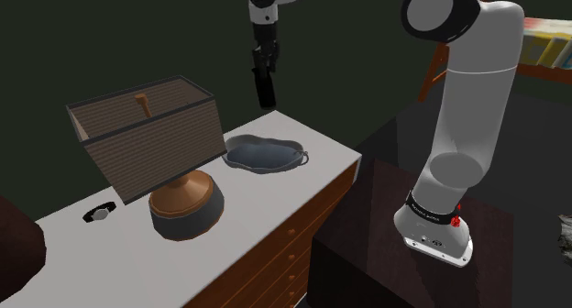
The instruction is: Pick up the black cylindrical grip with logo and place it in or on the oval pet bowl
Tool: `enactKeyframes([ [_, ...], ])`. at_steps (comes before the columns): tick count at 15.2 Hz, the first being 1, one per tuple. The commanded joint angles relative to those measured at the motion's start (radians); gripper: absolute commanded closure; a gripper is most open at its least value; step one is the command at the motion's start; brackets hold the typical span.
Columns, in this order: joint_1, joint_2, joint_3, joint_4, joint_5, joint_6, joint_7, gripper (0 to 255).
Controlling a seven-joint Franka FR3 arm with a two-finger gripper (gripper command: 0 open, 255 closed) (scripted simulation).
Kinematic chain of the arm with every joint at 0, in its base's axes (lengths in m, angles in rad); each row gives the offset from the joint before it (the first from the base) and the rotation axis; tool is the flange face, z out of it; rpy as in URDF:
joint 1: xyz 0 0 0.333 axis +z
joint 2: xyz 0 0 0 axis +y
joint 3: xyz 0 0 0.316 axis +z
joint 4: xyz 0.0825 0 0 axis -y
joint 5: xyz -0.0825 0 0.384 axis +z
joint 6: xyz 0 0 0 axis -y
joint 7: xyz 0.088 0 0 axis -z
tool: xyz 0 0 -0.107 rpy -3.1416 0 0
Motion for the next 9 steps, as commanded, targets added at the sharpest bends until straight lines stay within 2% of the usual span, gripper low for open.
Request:
enactKeyframes([
  [1, 0.0, 0.003, 0.0, 0.03, 0.0, -0.027, 0.0, 255],
  [9, 0.001, 0.027, 0.0, 0.162, -0.001, -0.135, 0.0, 255],
])
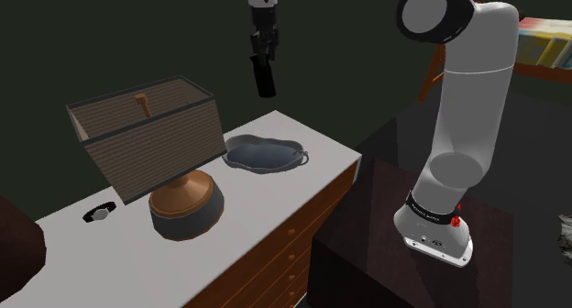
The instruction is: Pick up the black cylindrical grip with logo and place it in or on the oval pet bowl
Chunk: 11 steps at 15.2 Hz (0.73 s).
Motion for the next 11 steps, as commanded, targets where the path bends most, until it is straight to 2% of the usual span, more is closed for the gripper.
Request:
enactKeyframes([
  [1, 0.009, -0.031, 0.006, -0.026, 0.0, -0.004, 0.015, 255],
  [6, 0.056, -0.169, 0.04, -0.172, 0.003, 0.004, 0.097, 255],
  [11, 0.102, -0.281, 0.081, -0.272, 0.014, -0.009, 0.185, 255],
])
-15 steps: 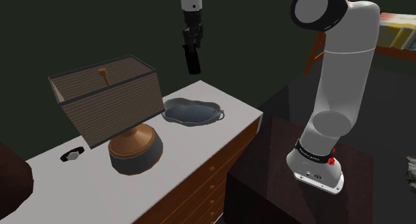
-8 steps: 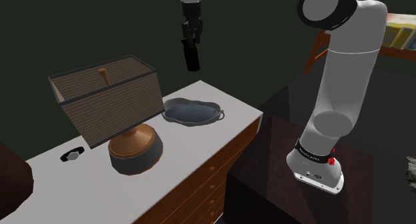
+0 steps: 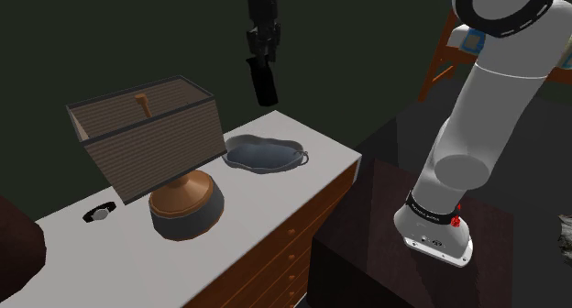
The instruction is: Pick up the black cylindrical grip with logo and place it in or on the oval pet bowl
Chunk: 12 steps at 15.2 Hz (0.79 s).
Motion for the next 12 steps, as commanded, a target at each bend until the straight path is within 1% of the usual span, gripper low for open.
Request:
enactKeyframes([
  [1, 0.017, -0.04, 0.017, -0.034, 0.005, -0.006, 0.035, 255],
  [9, 0.086, -0.163, 0.099, -0.107, 0.035, -0.053, 0.186, 255],
  [12, 0.086, -0.176, 0.099, -0.162, 0.038, -0.01, 0.184, 255],
])
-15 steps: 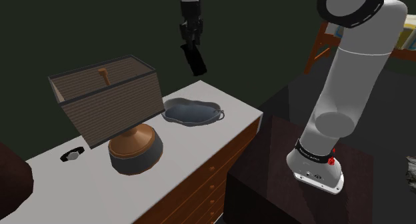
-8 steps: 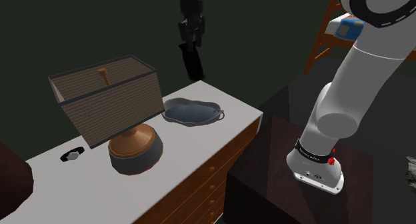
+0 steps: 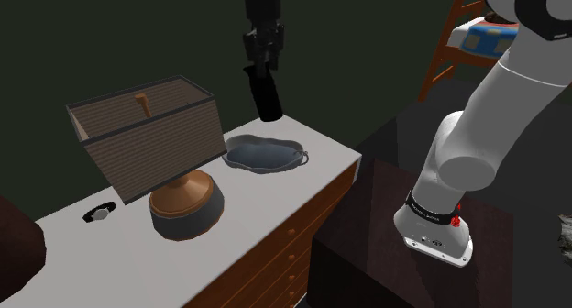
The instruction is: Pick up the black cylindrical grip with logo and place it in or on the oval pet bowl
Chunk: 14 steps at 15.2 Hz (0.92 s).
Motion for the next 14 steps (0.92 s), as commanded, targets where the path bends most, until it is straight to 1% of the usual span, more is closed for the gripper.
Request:
enactKeyframes([
  [1, 0.001, -0.006, 0.002, -0.033, 0.001, 0.027, 0.003, 255],
  [6, 0.002, -0.021, 0.002, -0.116, 0.005, 0.097, 0.0, 255],
  [7, 0.002, -0.02, 0.001, -0.101, 0.004, 0.082, 0.0, 255],
  [8, 0.002, -0.02, 0.001, -0.101, 0.004, 0.082, 0.0, 0],
  [14, -0.027, 0.043, -0.066, -0.225, 0.137, 0.272, -0.115, 0],
])
